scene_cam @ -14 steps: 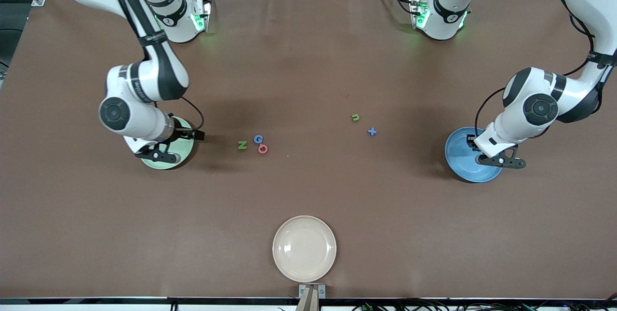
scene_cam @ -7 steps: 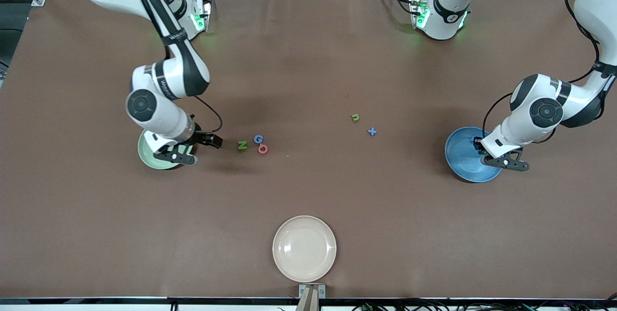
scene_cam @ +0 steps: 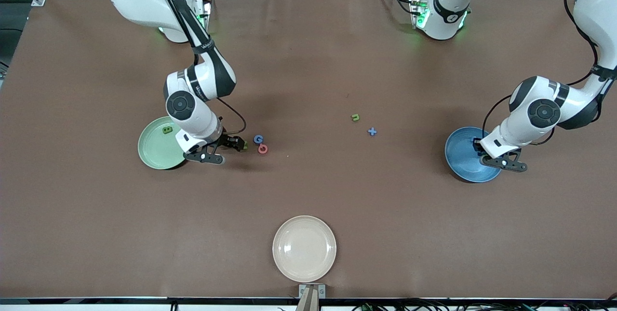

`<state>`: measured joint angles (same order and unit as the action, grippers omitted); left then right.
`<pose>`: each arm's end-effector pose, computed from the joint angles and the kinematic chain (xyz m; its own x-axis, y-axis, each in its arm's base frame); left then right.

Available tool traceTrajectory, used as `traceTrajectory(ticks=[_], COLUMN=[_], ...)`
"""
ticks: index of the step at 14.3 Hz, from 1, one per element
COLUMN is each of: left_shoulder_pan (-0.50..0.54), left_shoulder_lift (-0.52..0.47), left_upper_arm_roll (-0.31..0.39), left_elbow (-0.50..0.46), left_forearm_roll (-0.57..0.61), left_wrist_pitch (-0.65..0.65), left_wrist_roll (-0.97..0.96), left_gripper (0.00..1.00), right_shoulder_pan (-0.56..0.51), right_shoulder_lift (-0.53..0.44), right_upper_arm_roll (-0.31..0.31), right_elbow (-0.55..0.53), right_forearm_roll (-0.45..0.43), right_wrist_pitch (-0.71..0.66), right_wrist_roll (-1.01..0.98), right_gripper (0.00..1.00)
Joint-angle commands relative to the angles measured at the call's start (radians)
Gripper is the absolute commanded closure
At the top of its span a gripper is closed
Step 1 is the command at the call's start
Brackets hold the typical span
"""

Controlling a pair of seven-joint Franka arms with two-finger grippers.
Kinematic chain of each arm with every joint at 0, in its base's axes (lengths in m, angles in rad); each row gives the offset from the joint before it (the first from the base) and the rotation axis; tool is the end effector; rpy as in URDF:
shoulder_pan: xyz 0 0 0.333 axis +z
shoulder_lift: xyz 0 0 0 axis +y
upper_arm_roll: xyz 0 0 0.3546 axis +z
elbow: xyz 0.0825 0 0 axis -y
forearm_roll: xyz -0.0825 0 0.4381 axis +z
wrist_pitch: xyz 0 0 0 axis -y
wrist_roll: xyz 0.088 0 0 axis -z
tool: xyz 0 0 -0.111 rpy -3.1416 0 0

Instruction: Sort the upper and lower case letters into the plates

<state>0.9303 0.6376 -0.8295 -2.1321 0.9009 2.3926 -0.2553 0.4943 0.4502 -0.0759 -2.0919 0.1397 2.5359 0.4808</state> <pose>0.5990 0.0568 0.1713 0.9636 -0.2651 -0.0335 -0.2672 -0.9579 -0.1047 0.5773 0.2554 0.1904 0.9853 -0.1686 -0.0264 -0.1695 -0.9848 -0.0381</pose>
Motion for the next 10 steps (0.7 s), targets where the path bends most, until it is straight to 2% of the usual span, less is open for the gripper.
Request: traceTrajectory(ticks=[1,2,3,4,5,7,8,10], left_shoulder_pan=[0.002,0.002,0.002,0.002,0.001,0.002,0.002,0.002], left_shoulder_lift=[0.013,0.011,0.002,-0.002,-0.01,-0.036,-0.051,-0.073], left_upper_arm_roll=[0.006,0.006,0.006,0.003,-0.003,-0.052,-0.081,-0.173], left_elbow=[0.003,0.003,0.003,0.004,0.003,-0.003,-0.005,0.003], left_forearm_roll=[0.021,0.021,0.02,0.019,0.018,0.007,0.003,-0.064], left_wrist_pitch=[0.011,0.011,0.011,0.01,0.0,-0.013,-0.042,-0.143], left_wrist_roll=[0.008,0.008,0.013,0.011,0.01,-0.004,-0.005,-0.016], left_gripper=[0.79,0.76,0.59,0.35,0.19,0.04,0.01,0.01], right_shoulder_pan=[0.024,0.026,0.03,0.046,0.056,0.064,0.064,0.07], right_shoulder_lift=[0.008,0.013,0.021,0.03,0.041,0.042,0.044,0.051], right_upper_arm_roll=[-0.008,-0.007,-0.007,-0.008,-0.008,-0.007,-0.008,-0.008], right_elbow=[-0.002,-0.002,-0.003,-0.004,-0.002,-0.003,-0.004,-0.004], right_forearm_roll=[0.012,0.014,0.014,0.014,0.014,0.014,0.014,0.014], right_wrist_pitch=[0.017,0.027,0.039,0.046,0.049,0.064,0.069,0.073], right_wrist_roll=[0.021,0.022,0.033,0.051,0.074,0.082,0.084,0.084], right_gripper=[0.21,0.21,0.21,0.21,0.21,0.21,0.21,0.22])
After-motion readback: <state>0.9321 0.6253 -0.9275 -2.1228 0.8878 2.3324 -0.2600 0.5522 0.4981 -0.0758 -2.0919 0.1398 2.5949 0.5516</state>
